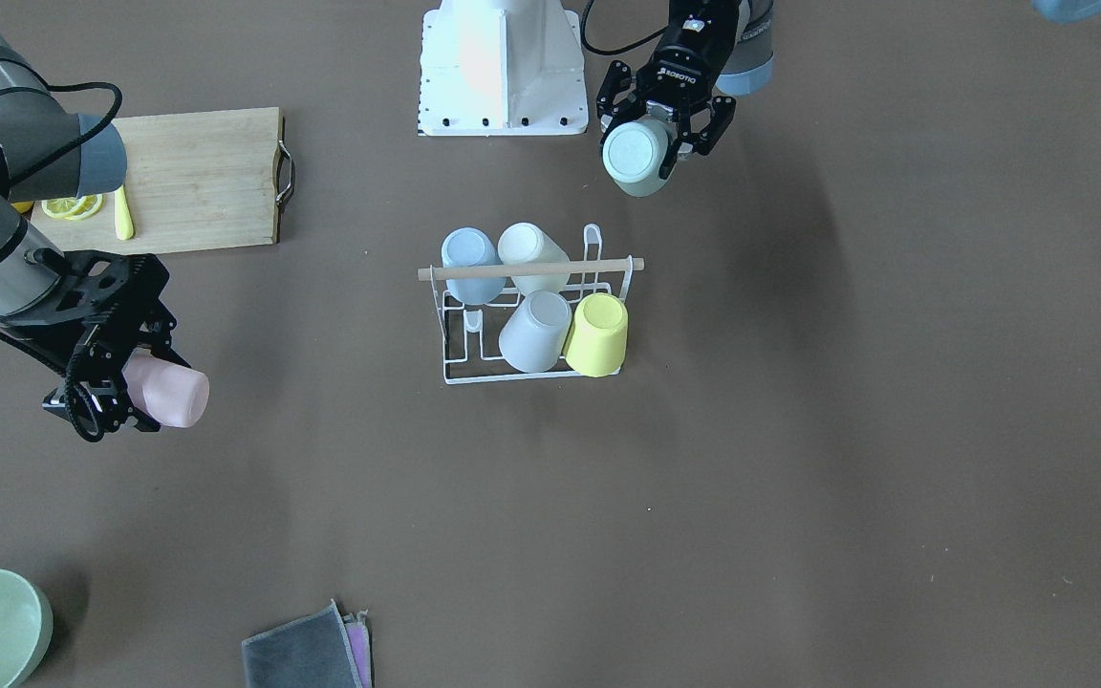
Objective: Place cup on cup holder
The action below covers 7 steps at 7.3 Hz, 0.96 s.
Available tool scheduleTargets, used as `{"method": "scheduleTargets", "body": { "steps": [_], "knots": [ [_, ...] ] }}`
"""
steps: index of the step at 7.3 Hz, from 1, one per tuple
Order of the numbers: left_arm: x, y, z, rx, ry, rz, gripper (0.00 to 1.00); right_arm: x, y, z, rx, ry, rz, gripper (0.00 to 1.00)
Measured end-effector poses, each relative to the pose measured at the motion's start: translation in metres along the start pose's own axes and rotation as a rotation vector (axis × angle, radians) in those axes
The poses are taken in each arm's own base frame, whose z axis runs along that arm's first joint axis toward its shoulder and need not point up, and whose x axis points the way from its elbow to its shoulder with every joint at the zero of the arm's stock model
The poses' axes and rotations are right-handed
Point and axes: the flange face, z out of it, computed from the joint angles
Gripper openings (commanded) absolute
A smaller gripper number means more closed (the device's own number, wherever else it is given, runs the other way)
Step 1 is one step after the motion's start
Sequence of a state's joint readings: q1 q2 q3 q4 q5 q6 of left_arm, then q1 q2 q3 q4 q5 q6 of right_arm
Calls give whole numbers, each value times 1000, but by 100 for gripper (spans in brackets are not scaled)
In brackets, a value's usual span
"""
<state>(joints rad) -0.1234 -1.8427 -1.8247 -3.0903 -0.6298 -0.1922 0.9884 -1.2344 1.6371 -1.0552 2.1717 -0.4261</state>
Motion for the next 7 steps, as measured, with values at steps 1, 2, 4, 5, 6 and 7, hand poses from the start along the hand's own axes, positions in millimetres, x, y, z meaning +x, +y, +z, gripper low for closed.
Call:
{"method": "scheduleTargets", "body": {
  "steps": [1,2,4,5,6,7],
  "knots": [
    [2,1,5,10,-9,-7,0,2,-3,-1,20,6,-14,0],
    [7,7,13,17,-28,-8,0,5,-11,-4,41,13,-18,0],
    [12,16,26,23,-58,-1,0,9,-30,-15,137,49,56,0],
    [14,16,29,26,-62,-3,0,10,-32,-16,213,71,108,0],
    [17,17,32,27,-63,-4,0,14,-31,-12,299,95,152,0],
    [21,20,36,26,-67,-1,0,17,-28,-7,398,111,187,0]
  ]
}}
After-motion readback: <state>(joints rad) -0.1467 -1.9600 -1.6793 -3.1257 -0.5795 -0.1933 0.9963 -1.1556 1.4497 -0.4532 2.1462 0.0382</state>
